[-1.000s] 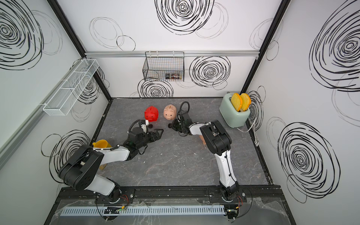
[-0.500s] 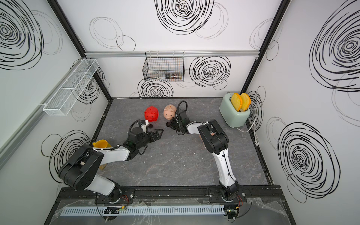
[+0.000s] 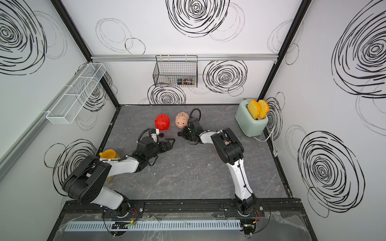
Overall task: Open piggy banks
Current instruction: Place the lid at the center of the board.
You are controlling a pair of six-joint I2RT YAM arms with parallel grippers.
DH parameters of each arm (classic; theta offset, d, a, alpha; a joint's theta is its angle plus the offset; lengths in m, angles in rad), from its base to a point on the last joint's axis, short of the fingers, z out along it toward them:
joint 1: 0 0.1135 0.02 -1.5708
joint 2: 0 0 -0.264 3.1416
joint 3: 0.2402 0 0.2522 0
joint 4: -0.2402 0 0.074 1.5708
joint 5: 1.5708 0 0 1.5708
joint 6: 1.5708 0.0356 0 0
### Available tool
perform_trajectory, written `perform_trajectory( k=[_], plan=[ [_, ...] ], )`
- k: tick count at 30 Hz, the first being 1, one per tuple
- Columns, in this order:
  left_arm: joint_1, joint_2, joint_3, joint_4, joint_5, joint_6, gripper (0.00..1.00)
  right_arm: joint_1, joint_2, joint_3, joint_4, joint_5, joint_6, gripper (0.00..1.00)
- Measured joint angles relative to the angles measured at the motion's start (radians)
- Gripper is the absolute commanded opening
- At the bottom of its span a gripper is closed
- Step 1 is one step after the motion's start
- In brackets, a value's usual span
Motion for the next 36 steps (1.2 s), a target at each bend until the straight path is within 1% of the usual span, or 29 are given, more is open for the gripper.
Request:
perform_trajectory(
  k=[14, 24, 36],
  plan=[
    [0.000, -0.008, 0.000, -0.001, -0.002, 0.000, 0.96, 0.000, 0.001, -0.003, 0.007, 0.002, 0.002, 0.17],
    [0.000, -0.009, -0.001, -0.001, -0.002, 0.000, 0.96, 0.008, -0.040, -0.053, -0.001, 0.017, 0.000, 0.17],
    [0.000, -0.014, -0.002, -0.001, -0.003, 0.000, 0.96, 0.011, -0.055, -0.056, 0.000, 0.014, -0.016, 0.19]
  ],
)
